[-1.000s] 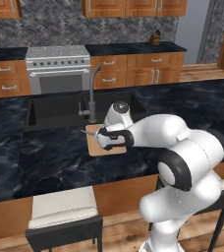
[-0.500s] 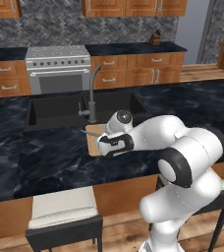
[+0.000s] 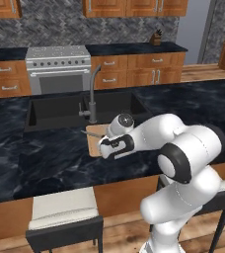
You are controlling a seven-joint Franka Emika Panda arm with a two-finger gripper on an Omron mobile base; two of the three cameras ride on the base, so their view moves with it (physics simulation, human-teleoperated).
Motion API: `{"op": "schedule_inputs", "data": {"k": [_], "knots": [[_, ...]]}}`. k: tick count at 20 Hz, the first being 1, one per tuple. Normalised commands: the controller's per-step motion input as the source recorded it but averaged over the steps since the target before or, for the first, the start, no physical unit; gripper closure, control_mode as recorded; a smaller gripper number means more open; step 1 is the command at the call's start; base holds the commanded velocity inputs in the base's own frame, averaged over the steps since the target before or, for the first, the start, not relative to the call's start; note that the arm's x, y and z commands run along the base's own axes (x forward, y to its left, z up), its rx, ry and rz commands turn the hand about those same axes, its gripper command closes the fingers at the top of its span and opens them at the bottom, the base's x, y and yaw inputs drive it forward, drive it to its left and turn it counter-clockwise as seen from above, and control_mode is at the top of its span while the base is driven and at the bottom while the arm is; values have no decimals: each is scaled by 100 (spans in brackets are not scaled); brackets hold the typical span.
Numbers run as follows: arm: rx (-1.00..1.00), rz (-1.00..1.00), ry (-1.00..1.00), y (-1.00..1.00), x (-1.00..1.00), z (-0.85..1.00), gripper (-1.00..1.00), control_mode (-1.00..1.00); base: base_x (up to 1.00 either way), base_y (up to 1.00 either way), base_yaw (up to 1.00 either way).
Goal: Pick up the knife from the drawer and place it on the cutting board. Then place the meat from the plate to the cutting board.
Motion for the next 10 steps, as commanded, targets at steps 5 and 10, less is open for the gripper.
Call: {"op": "schedule_inputs", "data": {"k": [5, 10], "knots": [[0, 2, -1, 0, 11, -6, 100, -100, 0, 0, 0], [0, 4, -4, 0, 23, -12, 100, -100, 0, 0, 0]]}}
